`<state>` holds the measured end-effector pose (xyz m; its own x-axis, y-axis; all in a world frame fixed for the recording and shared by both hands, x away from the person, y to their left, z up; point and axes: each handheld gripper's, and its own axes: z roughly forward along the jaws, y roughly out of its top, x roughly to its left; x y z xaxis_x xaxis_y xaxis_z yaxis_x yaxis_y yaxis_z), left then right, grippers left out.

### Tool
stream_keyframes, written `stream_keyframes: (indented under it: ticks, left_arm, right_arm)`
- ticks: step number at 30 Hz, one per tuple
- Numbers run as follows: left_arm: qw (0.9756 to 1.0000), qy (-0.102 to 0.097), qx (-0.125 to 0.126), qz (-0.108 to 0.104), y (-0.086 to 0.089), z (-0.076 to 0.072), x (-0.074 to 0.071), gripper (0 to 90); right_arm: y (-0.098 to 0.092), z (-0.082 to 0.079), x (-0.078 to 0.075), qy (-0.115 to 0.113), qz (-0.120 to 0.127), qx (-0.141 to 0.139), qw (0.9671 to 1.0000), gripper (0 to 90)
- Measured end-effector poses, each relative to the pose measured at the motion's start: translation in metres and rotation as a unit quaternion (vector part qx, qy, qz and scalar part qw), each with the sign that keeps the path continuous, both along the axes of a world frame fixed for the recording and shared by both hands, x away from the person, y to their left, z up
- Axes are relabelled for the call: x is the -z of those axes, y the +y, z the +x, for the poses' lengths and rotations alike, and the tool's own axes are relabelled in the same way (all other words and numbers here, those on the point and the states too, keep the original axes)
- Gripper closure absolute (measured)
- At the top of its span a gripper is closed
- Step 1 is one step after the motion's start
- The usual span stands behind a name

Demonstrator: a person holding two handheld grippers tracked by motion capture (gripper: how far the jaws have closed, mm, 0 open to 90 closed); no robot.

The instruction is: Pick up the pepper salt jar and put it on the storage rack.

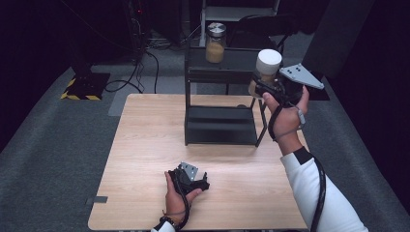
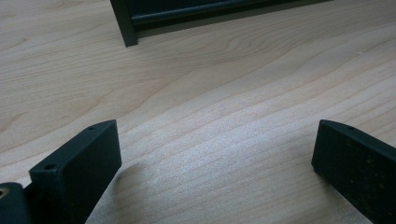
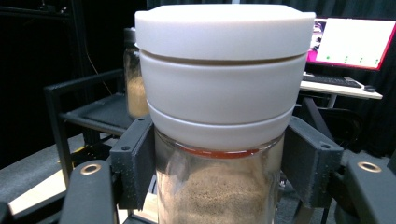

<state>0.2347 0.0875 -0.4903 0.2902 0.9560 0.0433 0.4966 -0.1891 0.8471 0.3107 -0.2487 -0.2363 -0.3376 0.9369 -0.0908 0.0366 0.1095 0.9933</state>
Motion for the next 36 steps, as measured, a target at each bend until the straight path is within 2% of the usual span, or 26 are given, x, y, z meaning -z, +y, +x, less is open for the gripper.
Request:
stream_keyframes:
  ticks: [3, 7, 10, 14, 19, 25, 30, 33, 36]
  left_arm:
    - [1.0, 0.002, 0.0, -0.002, 0.001, 0.001, 0.0, 1.1]
    - [1.0, 0.002, 0.0, -0.002, 0.001, 0.001, -0.001, 1.1]
    - [1.0, 0.002, 0.0, -0.001, 0.001, 0.001, 0.0, 1.1]
    - [1.0, 0.001, 0.0, -0.001, 0.0, 0.0, 0.0, 1.1]
    - [1.0, 0.002, 0.0, -0.002, 0.001, 0.001, 0.0, 1.1]
    - [1.0, 0.003, 0.0, -0.003, 0.001, 0.001, 0.0, 1.1]
    - [1.0, 0.003, 0.0, -0.003, 0.001, 0.001, 0.0, 1.1]
    - [1.0, 0.002, 0.0, -0.002, 0.001, 0.001, 0.0, 1.1]
    - [1.0, 0.002, 0.0, -0.002, 0.001, 0.001, 0.0, 1.1]
  right_arm:
    - [0.006, 0.004, -0.006, -0.006, -0.006, 0.008, 0.9999, 33.7]
    - [0.014, 0.007, -0.012, -0.014, 0.005, 0.02, 0.9997, 33.7]
    - [0.023, 0.009, -0.016, -0.019, -0.002, 0.033, 0.9993, 33.7]
    - [0.026, 0.018, -0.021, -0.018, 0.018, 0.039, 0.9989, 33.7]
    - [0.032, 0.028, -0.027, -0.026, 0.017, 0.052, 0.9982, 33.7]
    - [0.044, 0.039, -0.035, -0.022, 0.015, 0.079, 0.9965, 33.7]
    - [0.051, 0.05, -0.035, -0.025, 0.02, 0.101, 0.9943, 33.8]
    - [0.052, 0.058, -0.035, -0.023, 0.024, 0.105, 0.994, 33.8]
    - [0.054, 0.065, -0.038, -0.017, 0.018, 0.107, 0.994, 33.7]
